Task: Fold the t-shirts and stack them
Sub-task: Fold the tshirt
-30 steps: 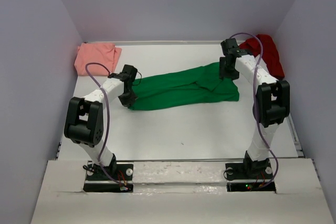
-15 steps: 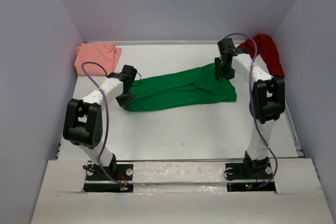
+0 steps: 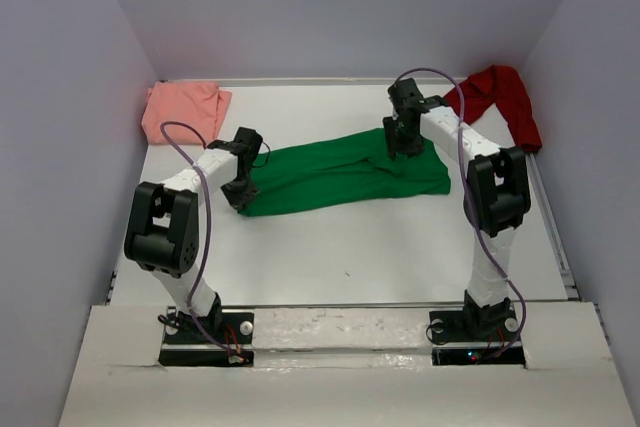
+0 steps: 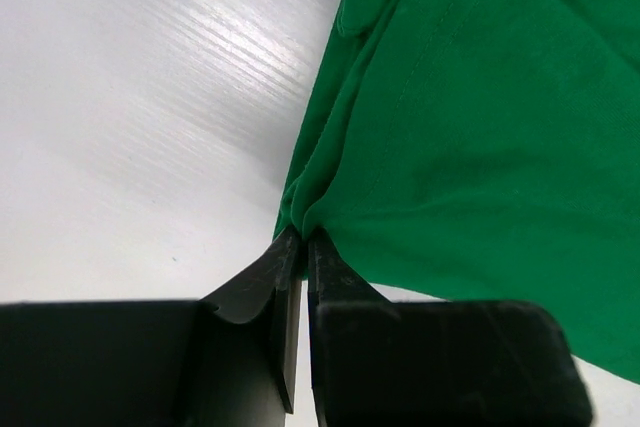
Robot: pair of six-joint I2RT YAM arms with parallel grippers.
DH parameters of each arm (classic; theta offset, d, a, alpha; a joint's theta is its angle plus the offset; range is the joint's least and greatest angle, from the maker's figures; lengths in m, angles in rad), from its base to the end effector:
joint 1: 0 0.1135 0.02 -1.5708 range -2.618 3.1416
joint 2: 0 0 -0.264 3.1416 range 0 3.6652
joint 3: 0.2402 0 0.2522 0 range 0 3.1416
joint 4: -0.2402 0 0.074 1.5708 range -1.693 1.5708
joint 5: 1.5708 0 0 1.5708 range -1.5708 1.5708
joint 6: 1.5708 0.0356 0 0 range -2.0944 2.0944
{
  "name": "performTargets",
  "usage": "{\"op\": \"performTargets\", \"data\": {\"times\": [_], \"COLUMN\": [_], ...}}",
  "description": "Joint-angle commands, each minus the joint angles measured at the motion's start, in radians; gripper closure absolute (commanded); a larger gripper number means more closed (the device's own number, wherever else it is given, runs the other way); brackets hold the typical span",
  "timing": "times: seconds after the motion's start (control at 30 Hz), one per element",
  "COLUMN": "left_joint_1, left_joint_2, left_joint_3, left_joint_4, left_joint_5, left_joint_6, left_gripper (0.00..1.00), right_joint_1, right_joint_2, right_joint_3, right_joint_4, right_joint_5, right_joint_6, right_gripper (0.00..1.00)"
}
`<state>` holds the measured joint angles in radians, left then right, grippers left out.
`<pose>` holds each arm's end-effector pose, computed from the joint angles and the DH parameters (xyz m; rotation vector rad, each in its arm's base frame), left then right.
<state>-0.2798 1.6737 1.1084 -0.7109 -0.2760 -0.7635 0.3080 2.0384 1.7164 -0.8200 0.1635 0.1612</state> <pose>0.3079 -0.0784 0.1920 -0.7131 2.6544 0.1277 0.4170 0.1266 0.2293 -0.1492 2.6829 -0.0781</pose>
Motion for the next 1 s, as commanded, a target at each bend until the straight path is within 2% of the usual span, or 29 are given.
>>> {"op": "performTargets", "data": {"times": [0.0,0.63,0.83,0.97], "left_joint_1": [0.002,0.001,0.001,0.001], "left_joint_2": [0.017,0.037,0.040,0.043], "left_joint_3": [0.004,0.008,-0.001,0.001], "left_joint_4": [-0.001,-0.016,-0.007,-0.002], "left_joint_5": [-0.008,-0.031,-0.022,-0.015], "left_joint_6": [-0.005,-0.010,-0.007,0.000], "left_gripper": [0.84,0.86,0.86,0.87], "right_joint_1": [0.031,0.078,0.097,0.097], "right_joint_2": [0.008,0.003,0.011,0.026], "right_joint_3": [-0.009,-0.143,-0.132,-0.112], "right_joint_4": [0.025,0.090,0.090,0.084], "right_joint_5": [-0.007,-0.019,-0.019,-0.009], "right_joint_6": [0.004,0.037,0.044,0.043], "right_gripper": [0.48,0.50,0.59,0.71]}}
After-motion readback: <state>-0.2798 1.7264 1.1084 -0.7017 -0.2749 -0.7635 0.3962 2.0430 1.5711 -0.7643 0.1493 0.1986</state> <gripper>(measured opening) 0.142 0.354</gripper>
